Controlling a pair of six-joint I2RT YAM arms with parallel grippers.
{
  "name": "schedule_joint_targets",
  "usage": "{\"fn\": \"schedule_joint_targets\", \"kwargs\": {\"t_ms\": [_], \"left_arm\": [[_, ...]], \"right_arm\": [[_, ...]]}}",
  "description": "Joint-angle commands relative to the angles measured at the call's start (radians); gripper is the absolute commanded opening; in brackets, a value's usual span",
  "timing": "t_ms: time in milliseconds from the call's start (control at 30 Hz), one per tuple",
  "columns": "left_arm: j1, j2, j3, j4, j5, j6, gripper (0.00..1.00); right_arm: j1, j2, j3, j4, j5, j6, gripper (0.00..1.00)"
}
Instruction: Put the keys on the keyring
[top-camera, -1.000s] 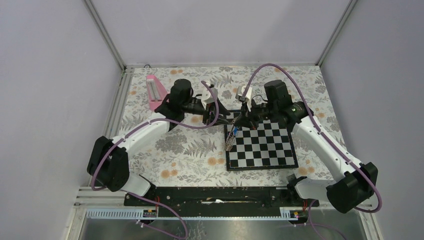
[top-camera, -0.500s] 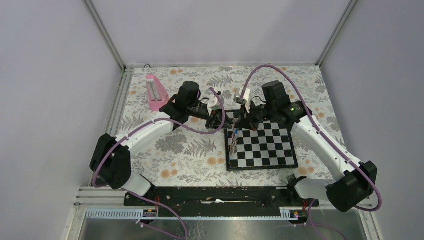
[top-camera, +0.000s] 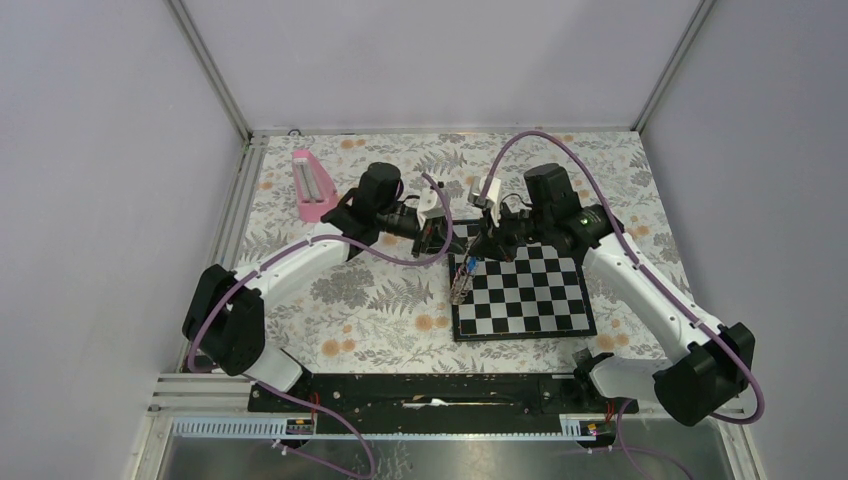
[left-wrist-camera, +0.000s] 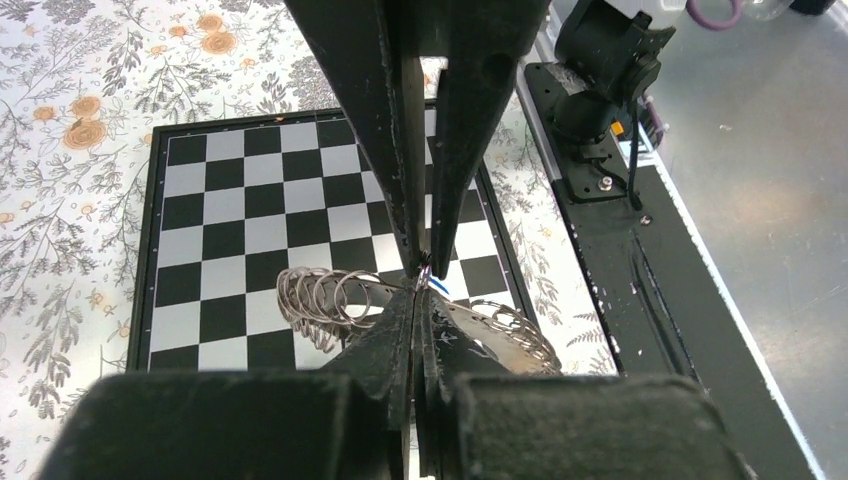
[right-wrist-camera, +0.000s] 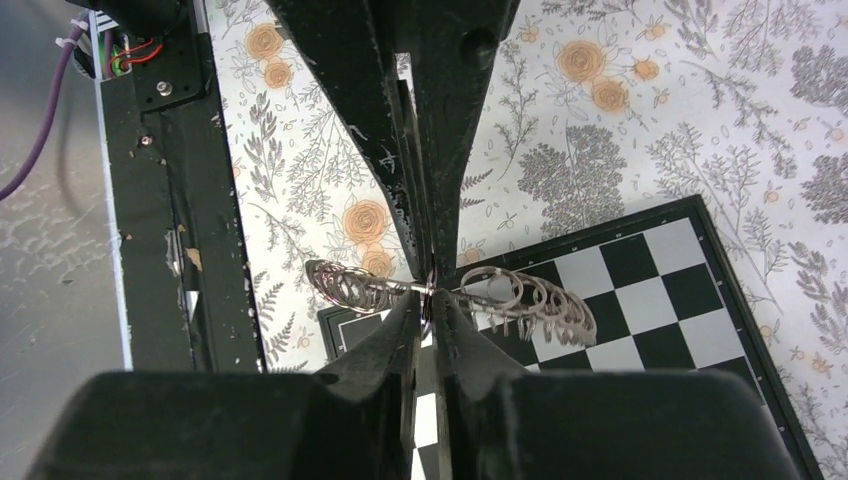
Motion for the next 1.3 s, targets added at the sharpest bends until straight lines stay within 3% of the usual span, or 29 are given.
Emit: {"fn": "schedule_joint_targets", "kwargs": {"t_ms": [0,133,267,367,533,767,833,1267], "left_arm": [[-0.005,-0.024,-0.001,0.185,-0.019,-0.181,0.0],[-0.005,-0.05,-0.014,0.212,-0.131,-0.358,0.0],[-0.001,-0.083,-0.017,0.189,-0.183,-0.434,0.0],[0.0,-0.112,-0.039,0.202,-0.172,-0.43,0.0],[0.009,-0.132,-0.069,0.277,-0.134,-0.491,0.0],[0.051,-0.122,-0.217,0.825,-0.101,-0.954,0.0],[0.063,-0.117,-0.237,0.897,-0.108,-1.007,0.0],[0.073,-0.123,-0.269,0.96,-0.093,-1.043,0.0]], "right_arm": [[0.01,-0.064,-0.041,0.129,-0.003,0.049,0.21],[0.007,-0.095,-0.04,0.158,0.031,0.082,0.38],[-0.004,-0.111,-0.024,0.169,0.036,0.111,0.56],[-0.02,-0.128,-0.018,0.192,0.029,0.142,0.6],[-0.043,-0.133,0.014,0.203,0.022,0.188,0.61],[-0.051,-0.115,0.066,0.189,-0.05,0.22,0.55],[-0.052,-0.113,0.077,0.181,-0.072,0.222,0.53],[-0.055,-0.118,0.027,0.177,-0.078,0.132,0.42]]}}
